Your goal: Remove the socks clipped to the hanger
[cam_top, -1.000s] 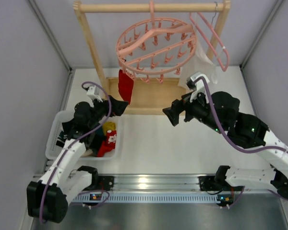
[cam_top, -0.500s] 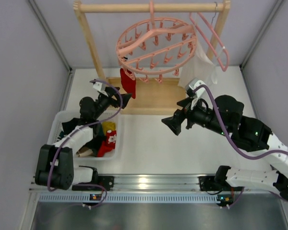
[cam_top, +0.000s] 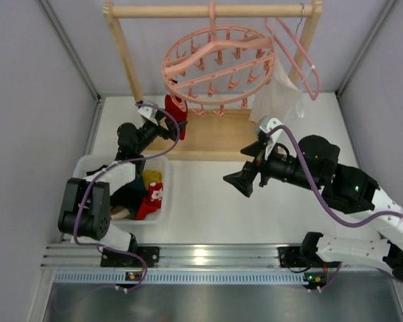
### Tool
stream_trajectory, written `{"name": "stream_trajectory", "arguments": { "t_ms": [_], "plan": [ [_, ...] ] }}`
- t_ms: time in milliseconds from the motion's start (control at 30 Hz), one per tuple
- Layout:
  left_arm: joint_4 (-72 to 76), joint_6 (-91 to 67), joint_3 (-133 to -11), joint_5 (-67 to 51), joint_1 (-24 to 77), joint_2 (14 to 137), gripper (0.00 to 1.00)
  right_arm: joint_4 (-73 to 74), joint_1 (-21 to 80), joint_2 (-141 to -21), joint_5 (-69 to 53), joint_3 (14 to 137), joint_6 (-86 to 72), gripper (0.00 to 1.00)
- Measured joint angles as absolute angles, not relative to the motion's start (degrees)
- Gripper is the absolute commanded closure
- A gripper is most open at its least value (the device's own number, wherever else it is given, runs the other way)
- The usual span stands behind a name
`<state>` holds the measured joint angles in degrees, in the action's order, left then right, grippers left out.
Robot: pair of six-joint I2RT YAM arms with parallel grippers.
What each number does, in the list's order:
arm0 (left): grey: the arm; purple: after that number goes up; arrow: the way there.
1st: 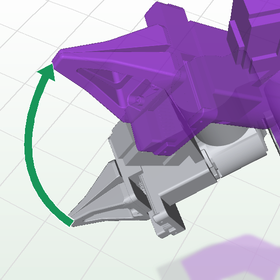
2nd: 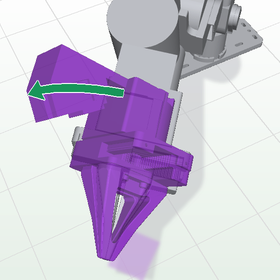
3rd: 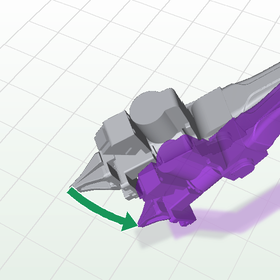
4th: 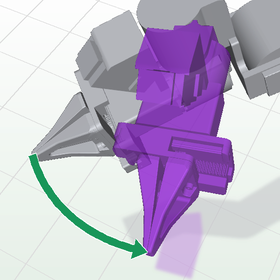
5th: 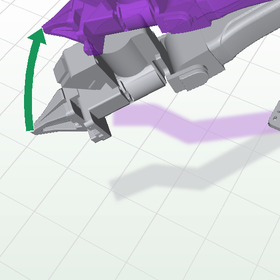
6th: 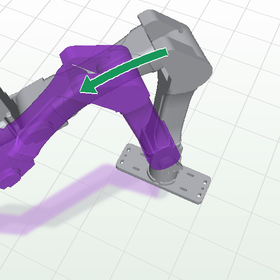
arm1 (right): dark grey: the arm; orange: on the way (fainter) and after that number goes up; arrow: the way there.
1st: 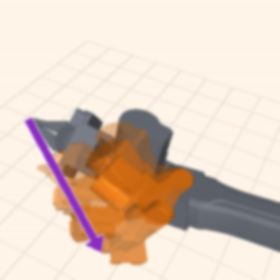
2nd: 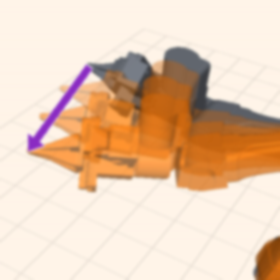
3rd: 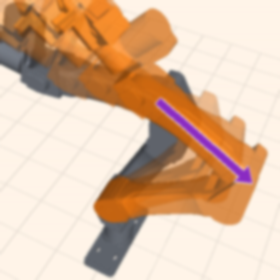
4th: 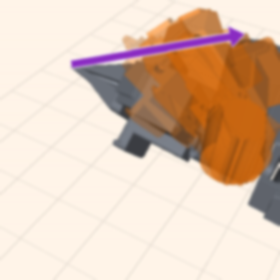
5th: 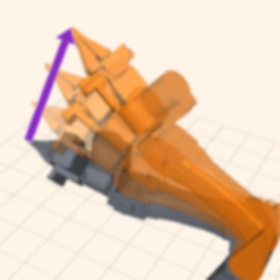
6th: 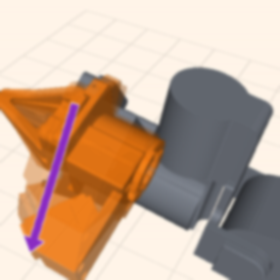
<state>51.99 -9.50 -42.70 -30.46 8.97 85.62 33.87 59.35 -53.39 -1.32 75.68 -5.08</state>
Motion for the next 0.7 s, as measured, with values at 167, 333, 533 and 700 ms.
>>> {"name": "stream_trajectory", "arguments": {
  "t_ms": [167, 333, 533, 700],
  "plan": [
    [52.27, -9.13, -44.49, -31.97, 8.97, 87.70, 0.14, 33.17, 59.35, -53.52, -2.31, 75.68, -4.67, 0.01],
    [52.56, -10.70, -44.88, -33.30, 8.99, 87.61, 0.95, 32.14, 59.35, -54.17, -2.63, 75.46, -4.38, 0.00],
    [52.56, -12.78, -43.86, -29.78, 9.80, 84.09, 1.00, 30.83, 59.35, -54.06, -2.70, 73.91, -4.27, 0.00],
    [52.45, -12.60, -37.45, -17.96, 16.10, 74.94, 1.00, 29.17, 59.35, -52.93, -2.52, 72.73, -4.73, 0.01]
  ]
}}
